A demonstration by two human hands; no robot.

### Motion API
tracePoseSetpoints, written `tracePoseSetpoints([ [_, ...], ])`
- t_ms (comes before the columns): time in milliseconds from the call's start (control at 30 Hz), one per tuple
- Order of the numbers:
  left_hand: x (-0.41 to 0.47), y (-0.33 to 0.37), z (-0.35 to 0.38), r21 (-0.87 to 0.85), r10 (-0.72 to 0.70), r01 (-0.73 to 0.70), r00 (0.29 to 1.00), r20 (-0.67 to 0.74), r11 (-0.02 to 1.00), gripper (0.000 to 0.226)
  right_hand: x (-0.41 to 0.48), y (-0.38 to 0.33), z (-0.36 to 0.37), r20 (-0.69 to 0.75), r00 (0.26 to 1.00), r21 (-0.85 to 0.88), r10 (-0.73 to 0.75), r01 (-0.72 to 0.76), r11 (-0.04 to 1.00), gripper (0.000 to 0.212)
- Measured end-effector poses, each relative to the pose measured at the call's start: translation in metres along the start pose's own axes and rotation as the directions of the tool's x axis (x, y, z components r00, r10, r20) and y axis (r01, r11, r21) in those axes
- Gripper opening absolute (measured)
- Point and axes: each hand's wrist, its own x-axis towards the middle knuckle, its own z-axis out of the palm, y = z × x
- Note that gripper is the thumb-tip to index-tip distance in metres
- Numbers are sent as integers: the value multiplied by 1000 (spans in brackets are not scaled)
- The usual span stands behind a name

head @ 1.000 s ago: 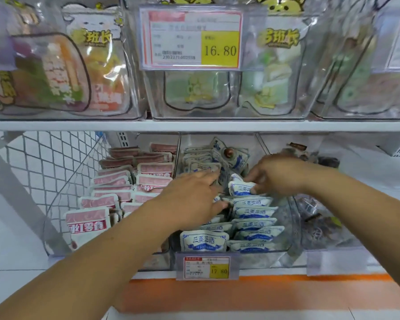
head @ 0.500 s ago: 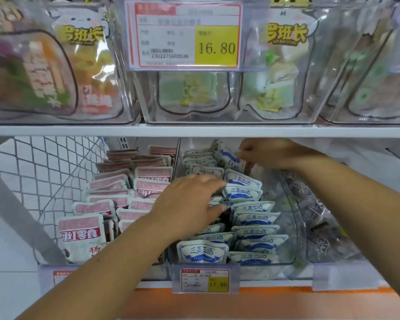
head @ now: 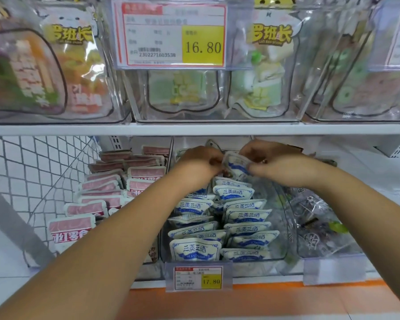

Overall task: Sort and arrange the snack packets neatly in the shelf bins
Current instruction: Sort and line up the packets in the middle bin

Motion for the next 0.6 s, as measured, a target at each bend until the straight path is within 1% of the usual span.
tracePoseSetpoints([
  [33,1,1,1,55,16,-18,1000,25,998,21,-2,-2,3,41,999,-65,-16,19,998,26],
  [67,0,0,1,95,33,-40,997,71,995,22,-4,-6,5,81,996,-149,-34,46,988,29],
  [133,1,-6,0,126,65,-85,986,152,988,22,-9,-9,7,126,990,-264,-61,92,960,20],
  [167,1,-10,-2,114,72,-90,985,159,989,23,-12,-9,7,141,988,-301,-69,109,947,18],
  [233,5,-15,-4,58,52,-59,992,115,997,27,-19,-8,9,158,982,-412,-102,160,897,22],
  [300,15,-18,-5,53,47,-52,995,93,997,30,-27,-3,15,142,973,-498,-184,231,836,21],
  [333,21,-18,-3,71,60,-69,991,117,995,31,-33,-1,18,127,969,-514,-210,245,822,21],
  [467,45,-12,8,143,140,-176,962,233,974,32,-48,5,23,111,977,-494,-180,212,844,24],
  [533,56,-9,14,182,172,-225,947,270,957,33,-50,10,27,100,979,-432,-175,201,879,24],
  [600,63,-7,20,242,188,-272,929,318,931,36,-50,16,30,96,975,-351,-201,222,910,24],
])
